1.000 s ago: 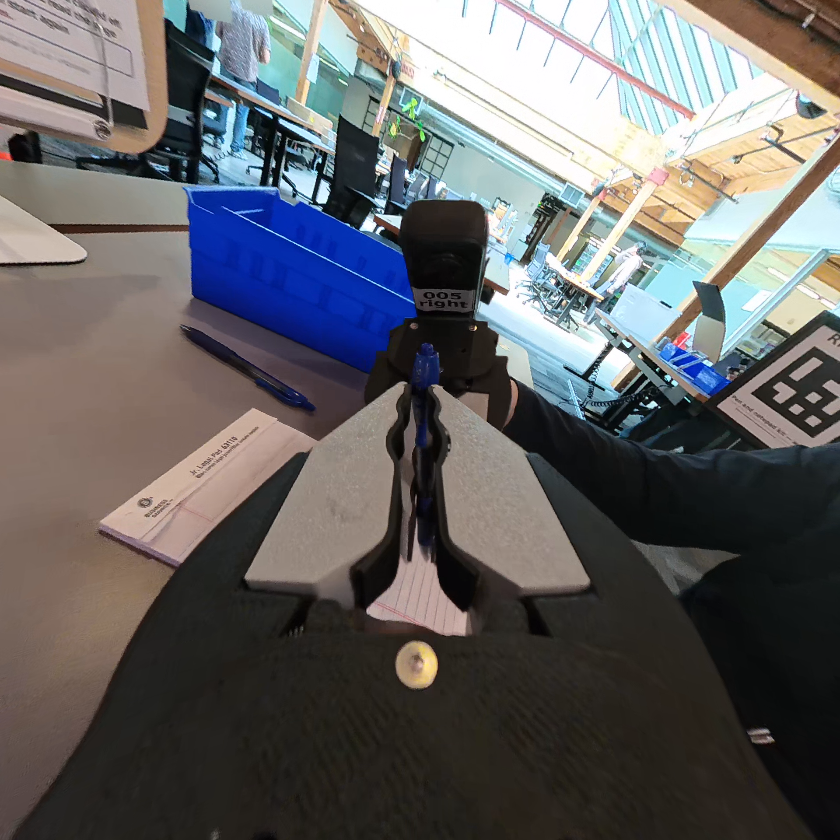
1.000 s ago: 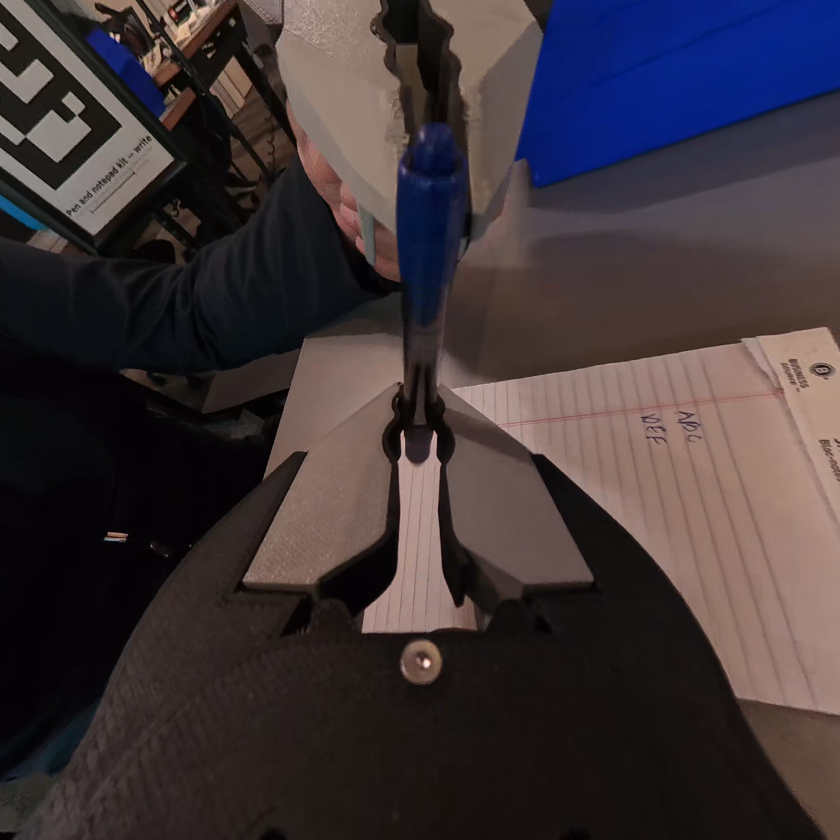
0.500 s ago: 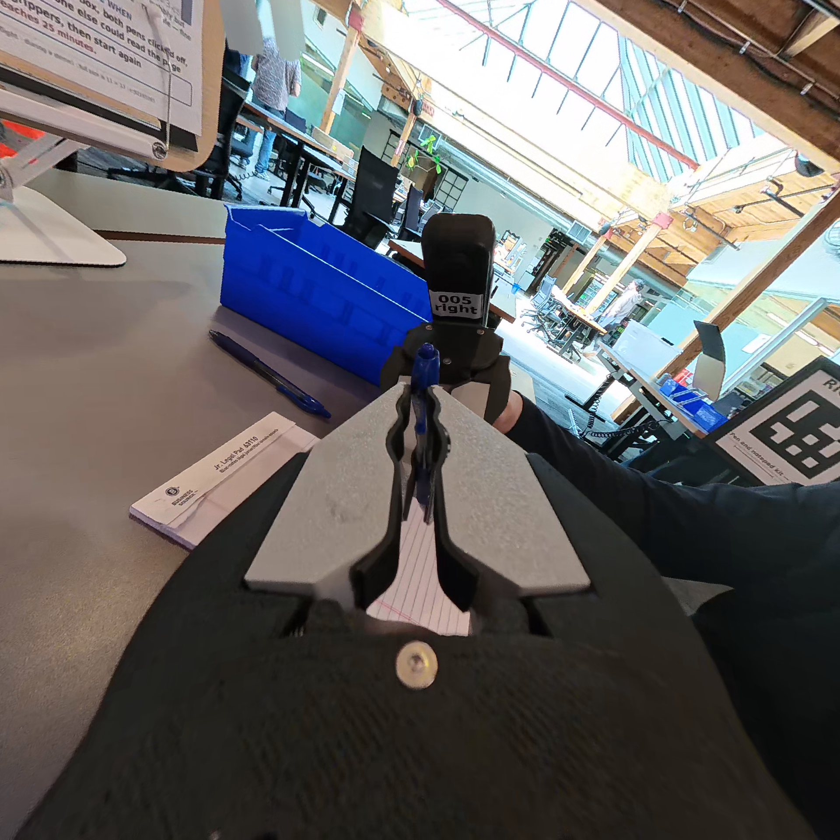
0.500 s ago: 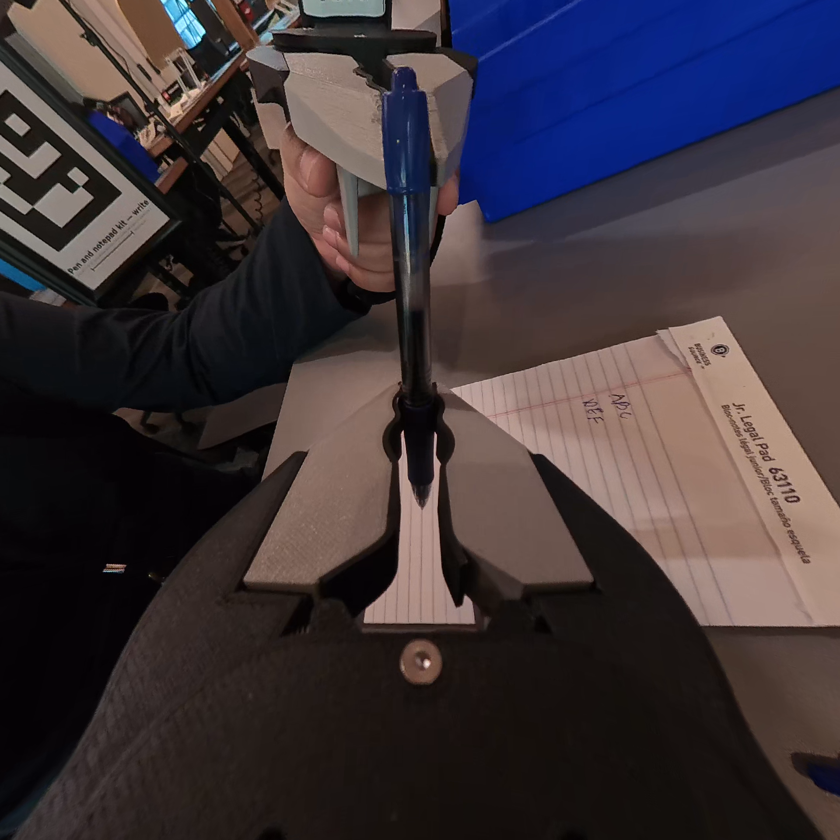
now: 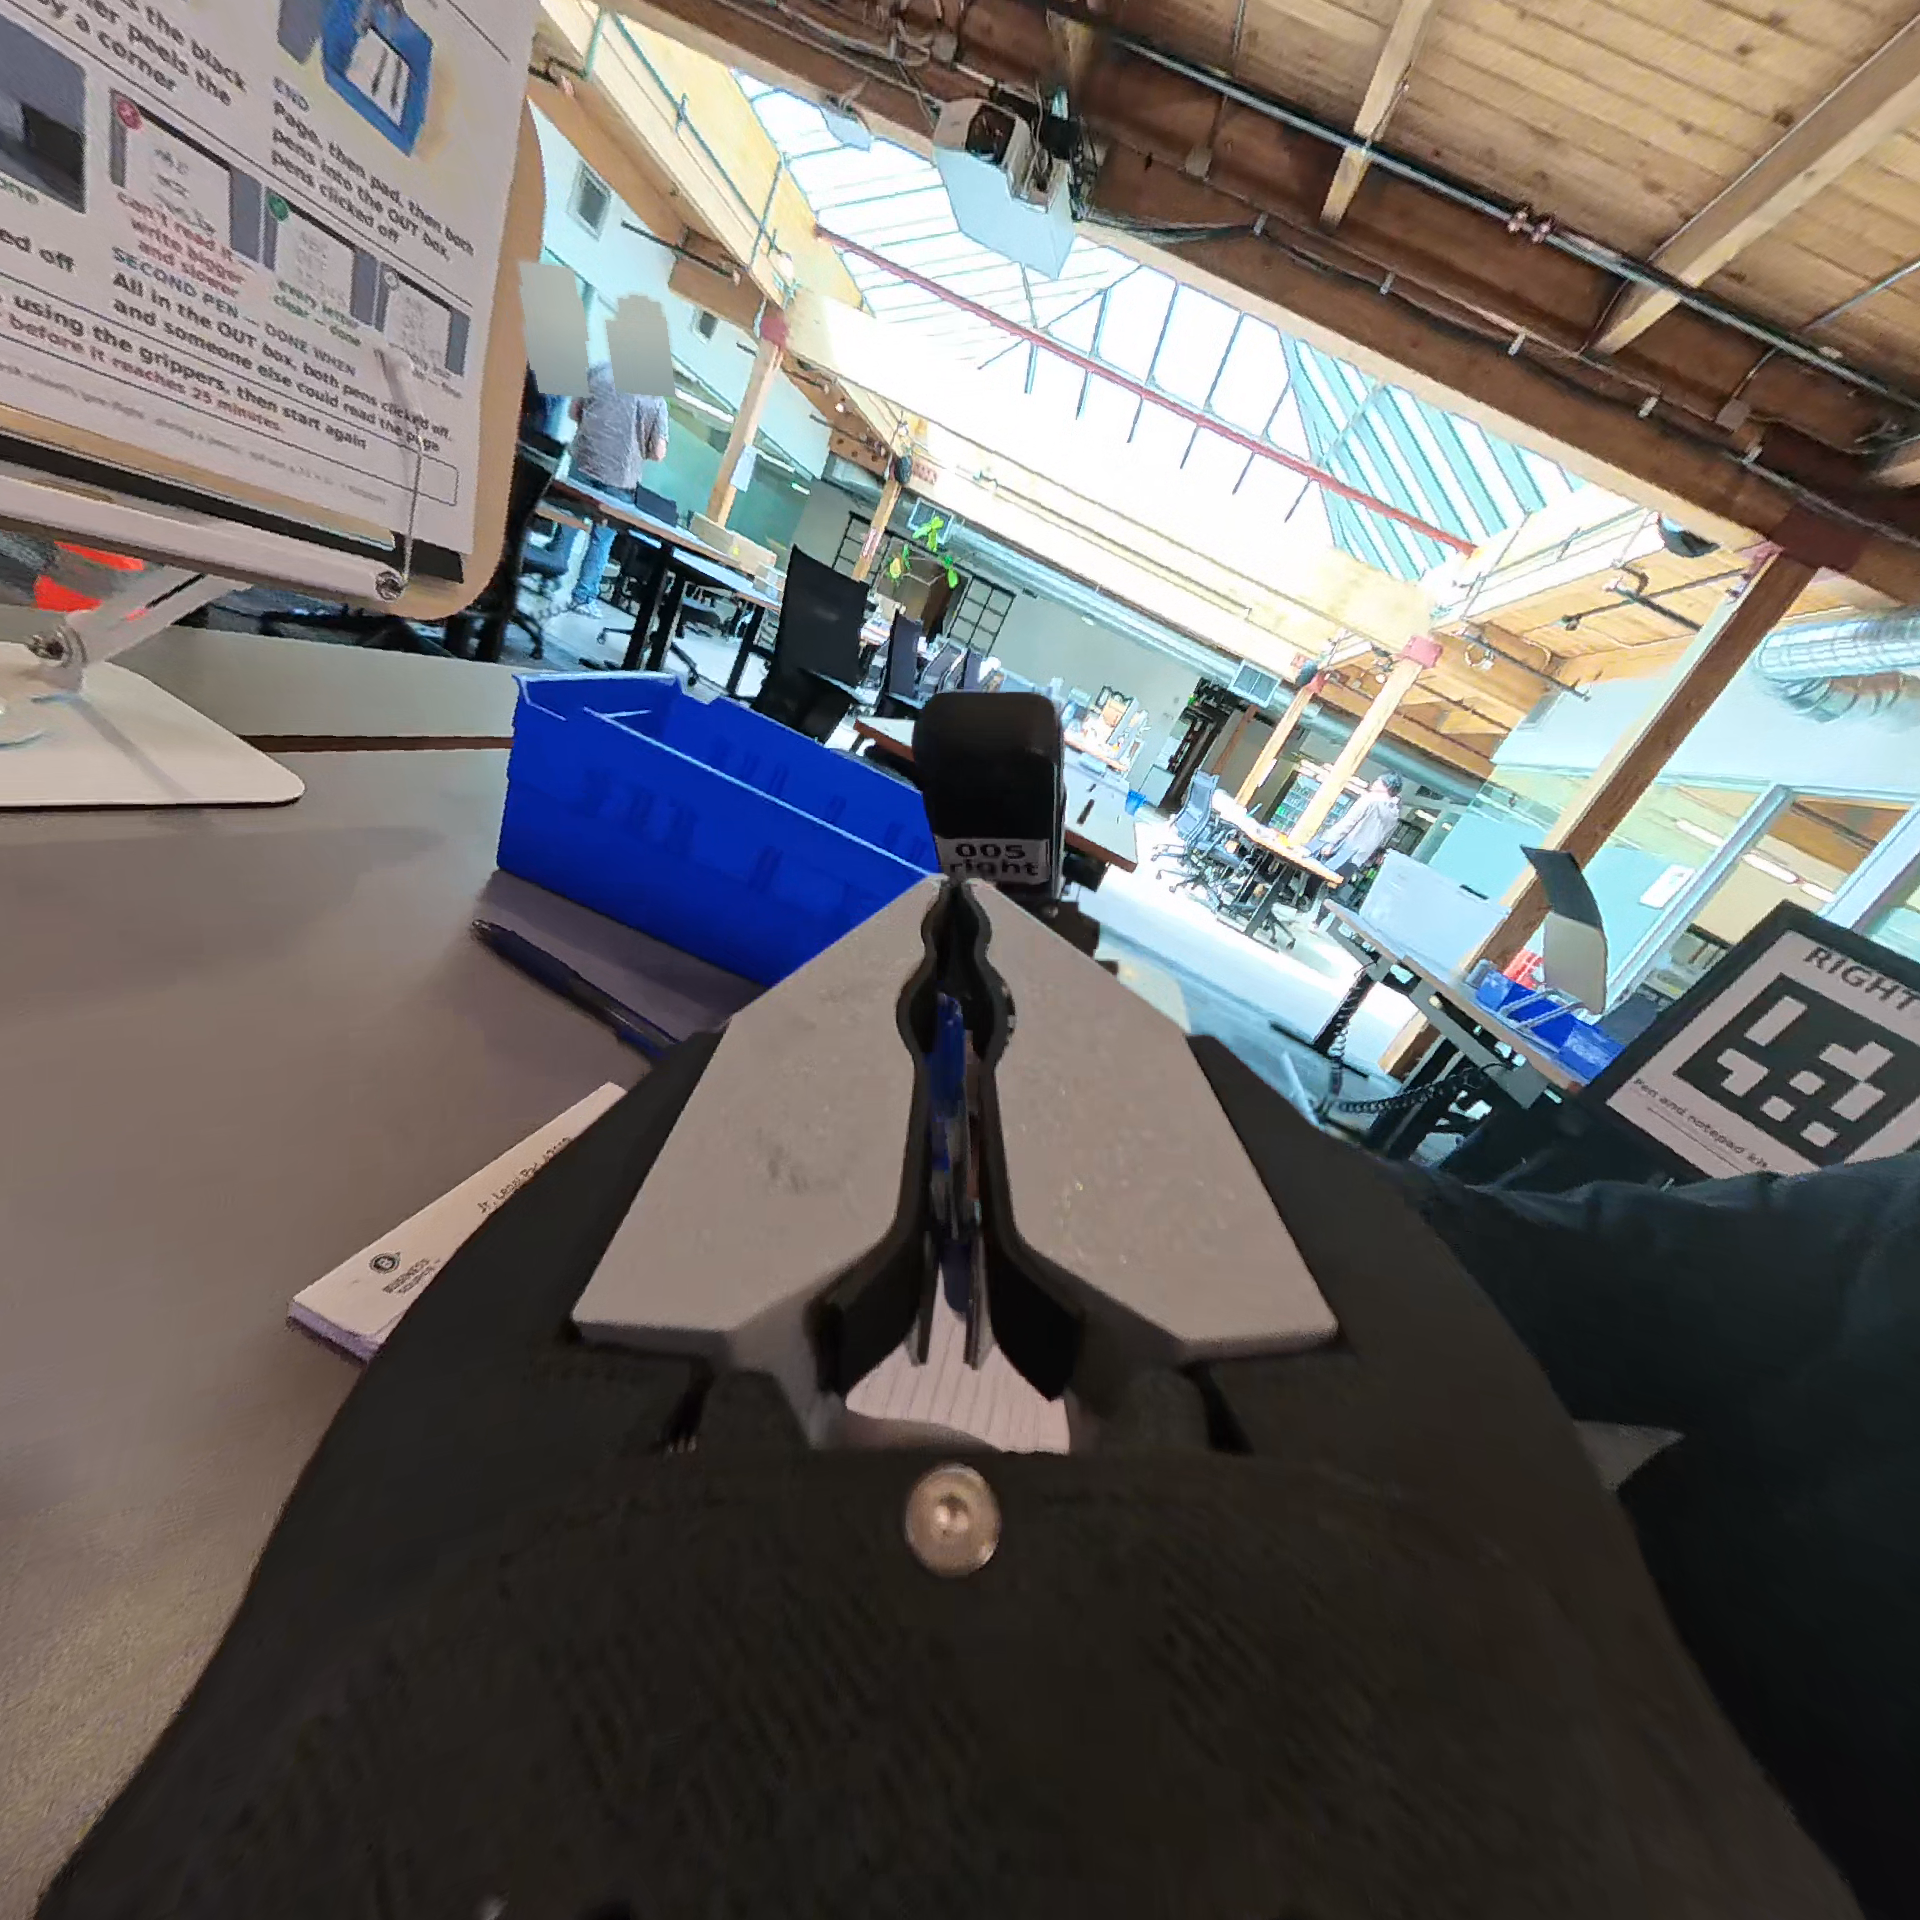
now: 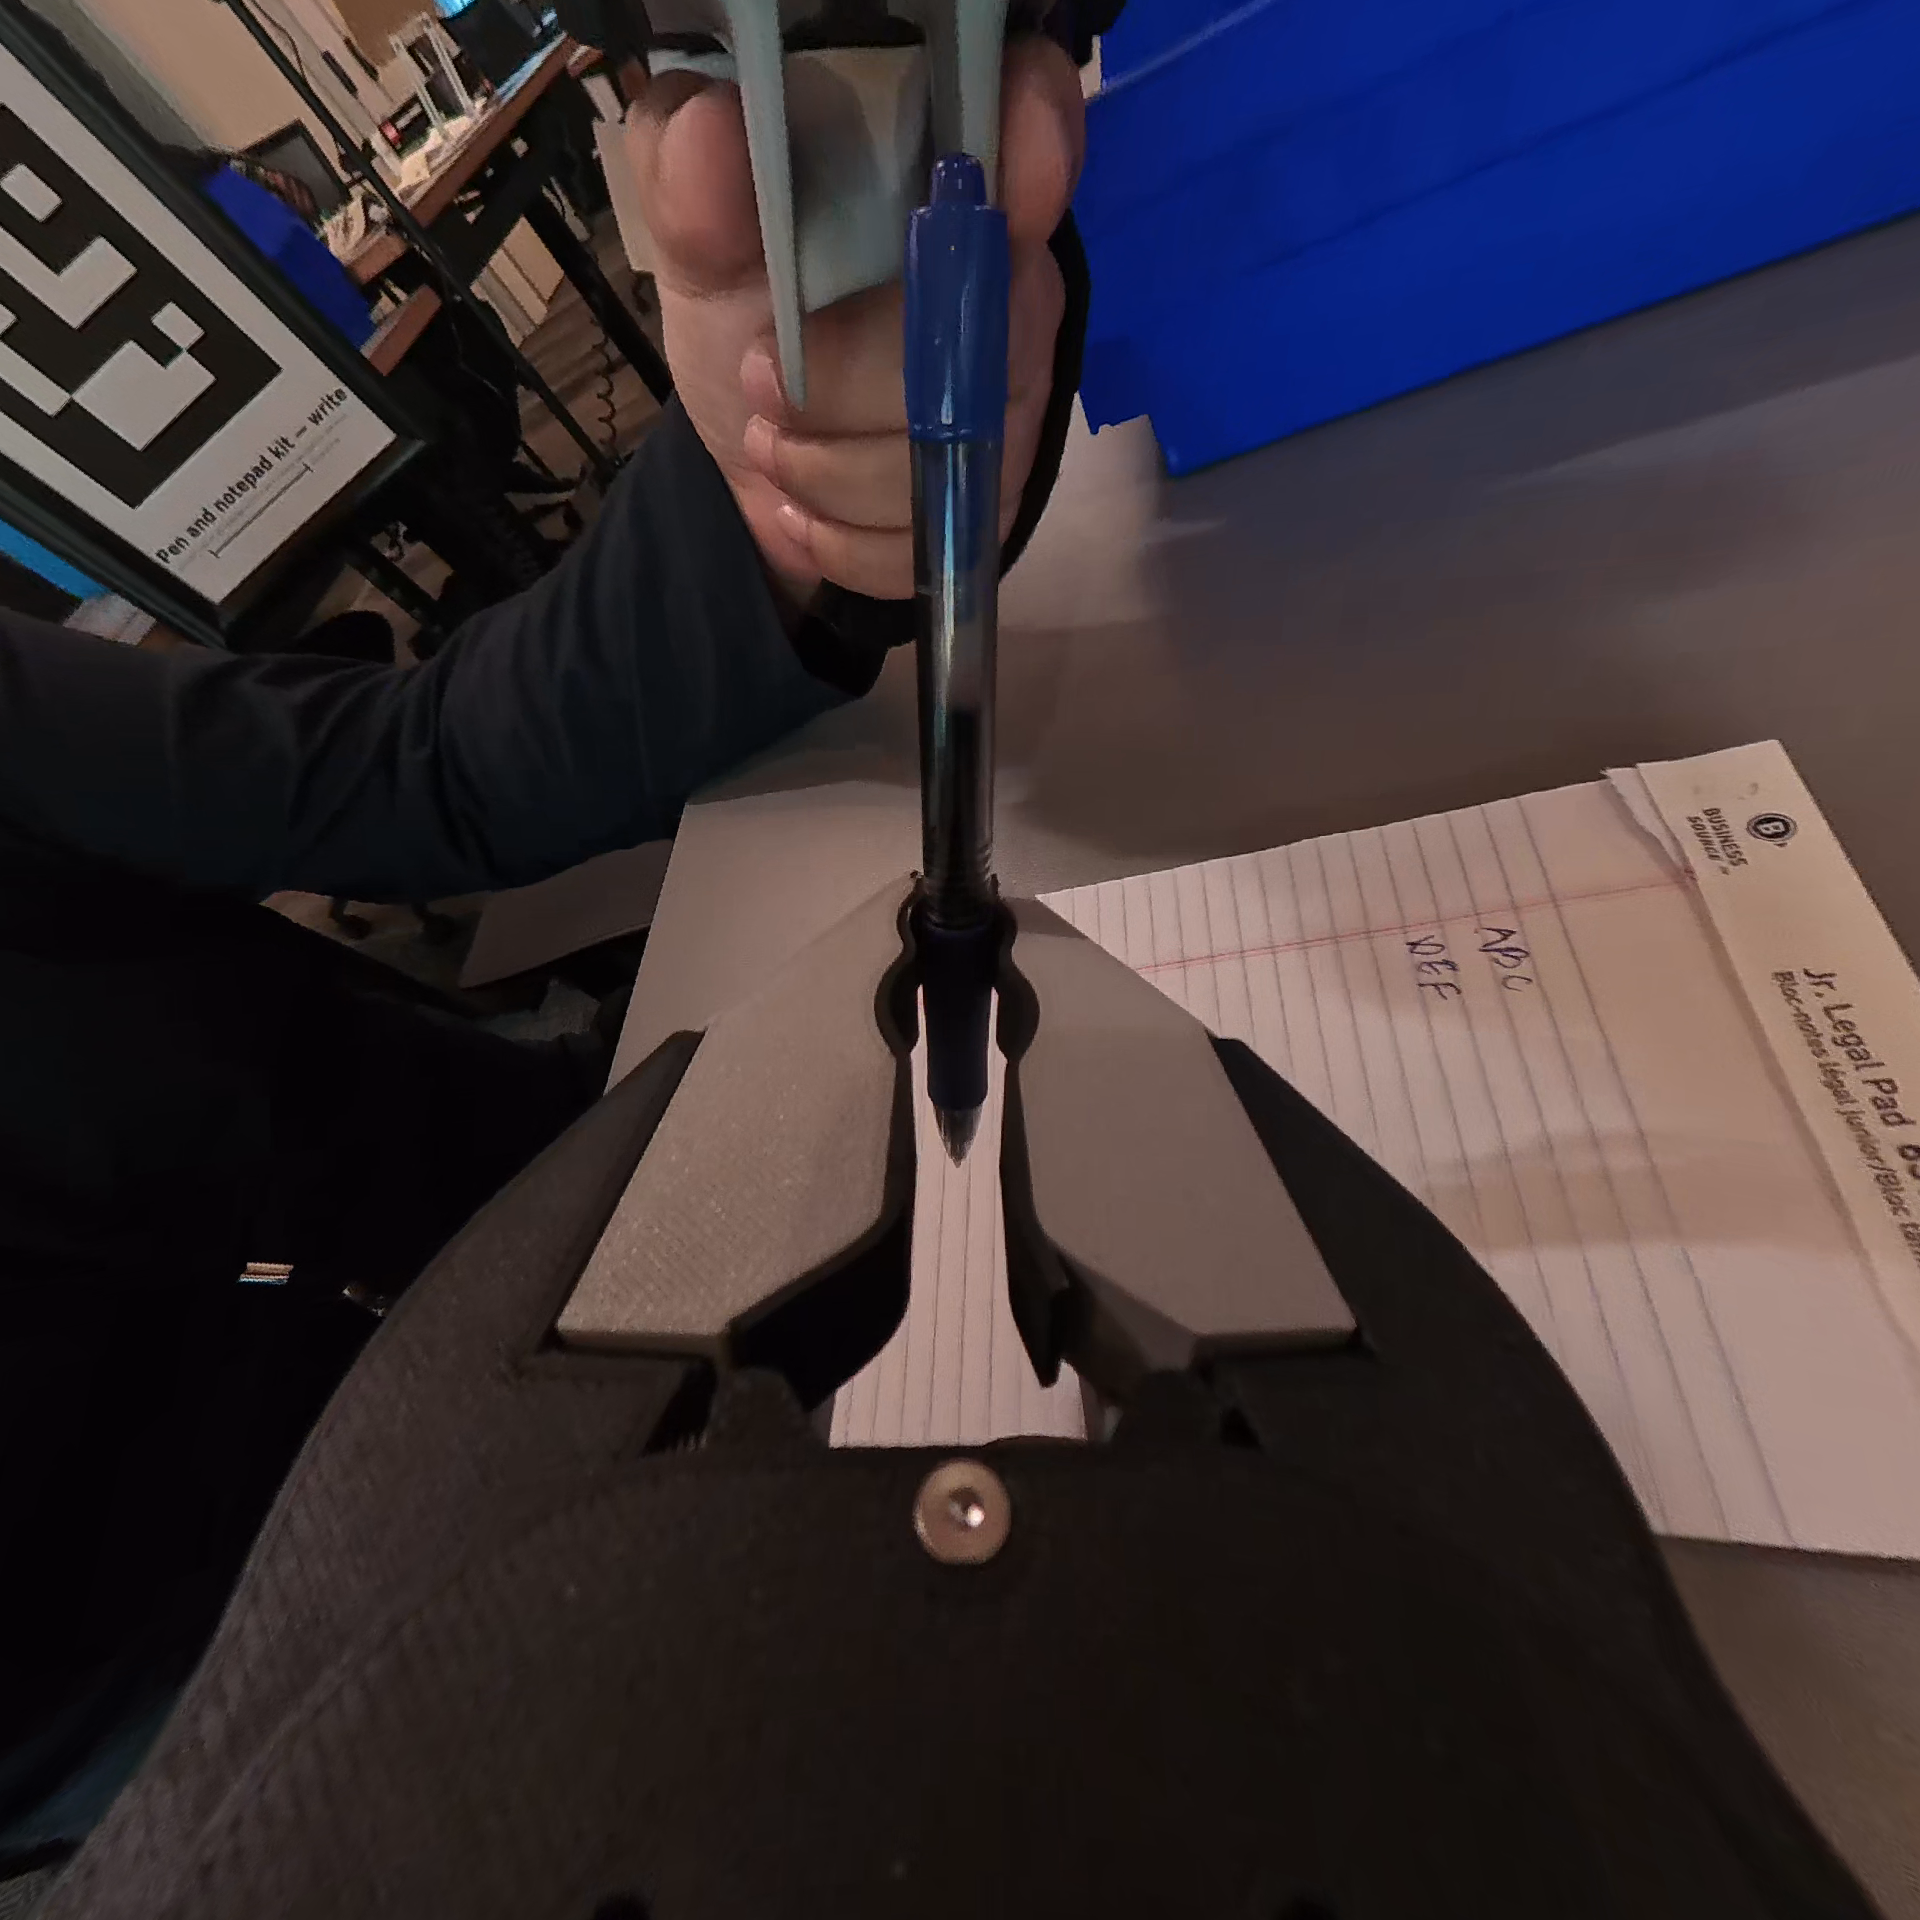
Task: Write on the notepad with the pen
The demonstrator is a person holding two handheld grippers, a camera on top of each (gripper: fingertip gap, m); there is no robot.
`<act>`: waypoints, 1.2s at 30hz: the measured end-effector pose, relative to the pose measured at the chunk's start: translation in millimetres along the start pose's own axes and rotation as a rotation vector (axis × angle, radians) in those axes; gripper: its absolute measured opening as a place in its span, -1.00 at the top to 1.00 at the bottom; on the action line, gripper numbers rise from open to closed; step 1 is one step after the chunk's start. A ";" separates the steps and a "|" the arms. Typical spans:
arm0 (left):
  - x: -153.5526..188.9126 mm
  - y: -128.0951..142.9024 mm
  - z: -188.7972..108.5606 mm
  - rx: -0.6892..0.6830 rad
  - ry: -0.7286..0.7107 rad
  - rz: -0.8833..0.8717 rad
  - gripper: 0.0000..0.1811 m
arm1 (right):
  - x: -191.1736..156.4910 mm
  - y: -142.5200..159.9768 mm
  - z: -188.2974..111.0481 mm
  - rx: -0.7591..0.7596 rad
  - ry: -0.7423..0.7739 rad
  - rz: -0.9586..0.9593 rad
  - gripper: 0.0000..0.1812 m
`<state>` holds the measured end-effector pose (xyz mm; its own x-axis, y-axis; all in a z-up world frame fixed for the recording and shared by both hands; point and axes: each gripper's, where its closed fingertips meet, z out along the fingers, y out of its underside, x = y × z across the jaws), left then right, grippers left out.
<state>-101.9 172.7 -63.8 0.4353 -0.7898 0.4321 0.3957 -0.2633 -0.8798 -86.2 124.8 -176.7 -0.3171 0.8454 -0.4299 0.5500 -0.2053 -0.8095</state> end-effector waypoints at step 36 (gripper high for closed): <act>18.1 -5.4 3.9 0.072 0.131 -0.056 1.00 | -20.0 -9.3 17.2 0.032 -0.098 -0.024 0.95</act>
<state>-93.0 162.0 -50.4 0.3036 -0.8418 0.4463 0.4753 -0.2722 -0.8367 -98.2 101.3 -167.5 -0.4052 0.7981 -0.4458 0.5164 -0.2025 -0.8320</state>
